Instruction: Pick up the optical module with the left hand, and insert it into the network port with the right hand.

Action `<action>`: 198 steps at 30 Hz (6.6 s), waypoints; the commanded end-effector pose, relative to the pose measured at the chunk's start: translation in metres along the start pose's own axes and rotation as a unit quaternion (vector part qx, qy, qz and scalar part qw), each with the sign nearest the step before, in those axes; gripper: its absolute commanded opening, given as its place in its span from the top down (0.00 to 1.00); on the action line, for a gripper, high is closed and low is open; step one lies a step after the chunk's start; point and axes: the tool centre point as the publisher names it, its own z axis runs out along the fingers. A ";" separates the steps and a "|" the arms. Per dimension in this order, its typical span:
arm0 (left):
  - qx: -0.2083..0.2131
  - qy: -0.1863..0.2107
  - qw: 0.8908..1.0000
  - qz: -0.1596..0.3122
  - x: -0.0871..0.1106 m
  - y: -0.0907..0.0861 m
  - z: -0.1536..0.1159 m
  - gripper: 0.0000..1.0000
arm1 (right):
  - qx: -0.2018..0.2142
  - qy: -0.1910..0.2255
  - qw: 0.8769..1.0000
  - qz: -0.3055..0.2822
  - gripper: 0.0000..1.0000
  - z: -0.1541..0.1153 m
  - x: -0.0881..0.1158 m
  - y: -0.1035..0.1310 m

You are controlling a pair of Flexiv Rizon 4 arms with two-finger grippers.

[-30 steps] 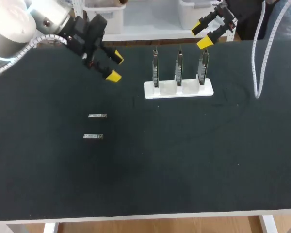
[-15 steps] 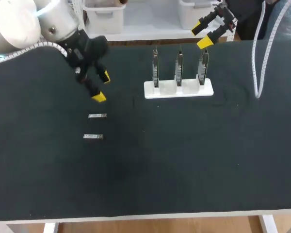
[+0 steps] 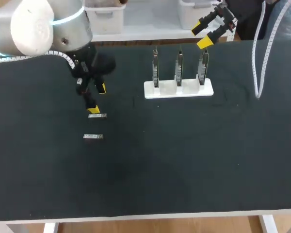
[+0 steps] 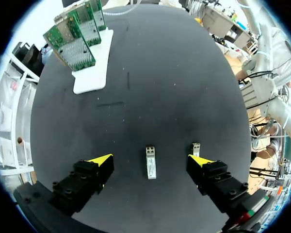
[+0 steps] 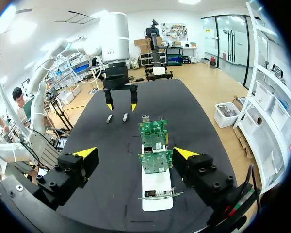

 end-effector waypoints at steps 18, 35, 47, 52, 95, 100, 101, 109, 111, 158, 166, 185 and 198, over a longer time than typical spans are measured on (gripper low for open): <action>-0.029 0.038 0.997 -0.062 0.019 -0.024 0.021 0.00 | -0.385 0.001 0.923 0.000 0.00 -0.002 -0.002 -0.008; -0.034 0.038 0.996 -0.071 0.019 -0.017 0.031 0.00 | -0.385 0.001 0.923 0.000 0.00 -0.002 -0.002 -0.008; -0.032 0.046 0.995 -0.077 0.021 -0.019 0.035 0.00 | -0.385 0.001 0.923 0.000 0.00 -0.002 -0.002 -0.008; -0.032 0.047 0.995 -0.081 0.022 -0.019 0.037 0.00 | -0.385 0.001 0.923 0.000 0.00 -0.002 -0.002 -0.008; -0.025 0.064 0.993 -0.100 0.024 -0.014 0.048 0.00 | -0.385 0.001 0.923 0.000 0.00 -0.002 -0.002 -0.008; -0.025 0.064 0.993 -0.099 0.024 -0.013 0.048 0.00 | -0.385 0.001 0.923 0.000 0.00 -0.002 -0.002 -0.008; -0.025 0.064 0.993 -0.099 0.024 -0.013 0.048 0.00 | -0.385 0.001 0.923 0.000 0.00 -0.002 -0.002 -0.008; -0.023 0.062 0.993 -0.100 0.023 -0.015 0.049 0.00 | -0.385 0.001 0.923 0.000 0.00 -0.002 -0.002 -0.008; -0.022 0.062 0.993 -0.101 0.022 -0.016 0.050 0.00 | -0.385 0.001 0.923 0.000 0.00 -0.002 -0.002 -0.008; -0.029 0.064 0.992 -0.105 0.025 -0.020 0.051 0.00 | -0.385 0.001 0.923 0.000 0.00 -0.002 -0.002 -0.008; -0.024 0.063 0.992 -0.102 0.024 -0.023 0.052 1.00 | -0.385 0.001 0.923 0.000 0.00 -0.002 -0.002 -0.008; -0.027 0.058 0.992 -0.104 0.024 -0.021 0.051 1.00 | -0.385 0.001 0.923 0.000 0.00 -0.002 -0.002 -0.008; -0.064 -0.019 0.988 -0.137 0.008 -0.003 0.032 1.00 | -0.385 0.001 0.923 0.000 0.00 -0.002 -0.002 -0.008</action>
